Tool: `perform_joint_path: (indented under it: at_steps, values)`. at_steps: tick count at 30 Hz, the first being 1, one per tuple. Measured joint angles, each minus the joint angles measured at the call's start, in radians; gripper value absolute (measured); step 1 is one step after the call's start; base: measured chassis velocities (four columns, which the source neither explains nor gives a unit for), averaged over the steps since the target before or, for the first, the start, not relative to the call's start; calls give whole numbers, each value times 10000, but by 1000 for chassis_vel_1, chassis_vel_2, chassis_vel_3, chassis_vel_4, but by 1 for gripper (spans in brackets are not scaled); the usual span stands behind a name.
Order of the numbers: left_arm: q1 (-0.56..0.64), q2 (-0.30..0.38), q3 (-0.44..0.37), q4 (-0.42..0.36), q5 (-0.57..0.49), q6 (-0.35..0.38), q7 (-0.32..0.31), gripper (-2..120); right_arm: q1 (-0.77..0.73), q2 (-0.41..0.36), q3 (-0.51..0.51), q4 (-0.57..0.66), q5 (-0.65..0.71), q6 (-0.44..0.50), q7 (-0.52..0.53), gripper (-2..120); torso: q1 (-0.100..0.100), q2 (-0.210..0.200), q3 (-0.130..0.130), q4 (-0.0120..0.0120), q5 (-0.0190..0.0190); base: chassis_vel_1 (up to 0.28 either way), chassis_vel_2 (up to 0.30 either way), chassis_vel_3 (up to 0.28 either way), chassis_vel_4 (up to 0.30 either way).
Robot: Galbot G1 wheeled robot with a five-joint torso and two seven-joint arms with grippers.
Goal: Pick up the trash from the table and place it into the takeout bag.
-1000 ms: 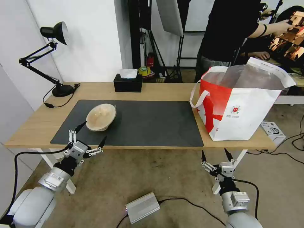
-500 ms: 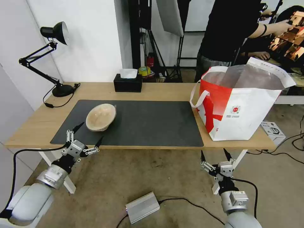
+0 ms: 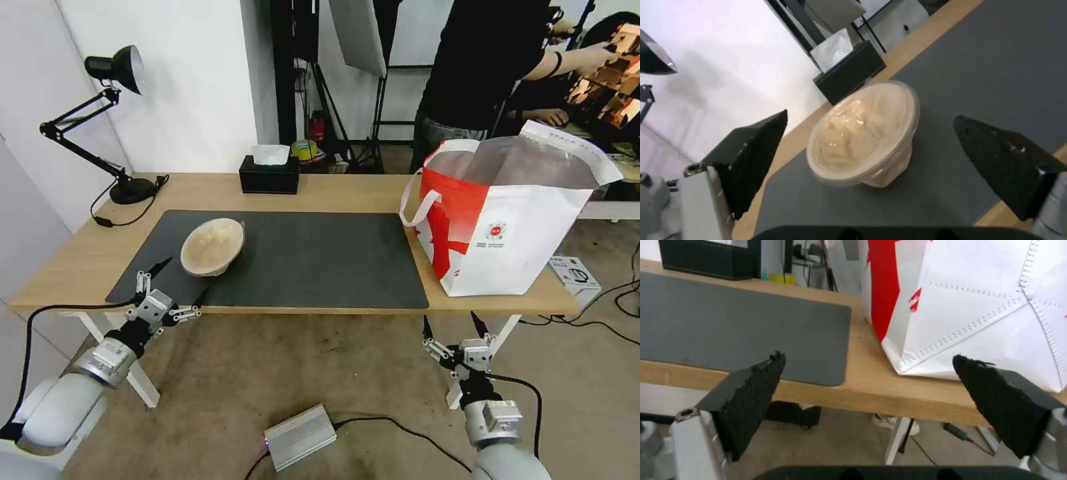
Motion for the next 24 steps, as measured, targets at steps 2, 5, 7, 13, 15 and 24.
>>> perform_joint_path:
  at_steps: [2,5,7,13,15,24]
  values:
    - [-104,48,57,148,-5,-10,13,100,0,10,0,0,-3,-2,0,97,1,-1,0,0,0,0,0,0,0]
    - [-190,97,105,253,-17,-19,19,100,0,14,-1,0,-4,-4,0,97,0,0,0,0,0,0,0,0,0]
    - [-261,157,146,328,-30,-23,20,100,6,22,0,0,-5,-6,0,97,1,-1,0,0,0,0,0,0,0]
    - [-375,273,201,472,-78,-25,22,100,5,56,-10,2,-11,-8,0,97,0,-1,-1,0,1,0,0,0,0]
    - [-443,335,249,544,-113,-26,23,100,5,73,-16,13,-17,-9,0,97,0,0,-1,1,0,0,0,0,0]
    - [-743,469,426,807,-168,-29,38,100,-5,99,-17,22,-32,-10,2,97,0,-1,-1,1,0,0,0,0,0]
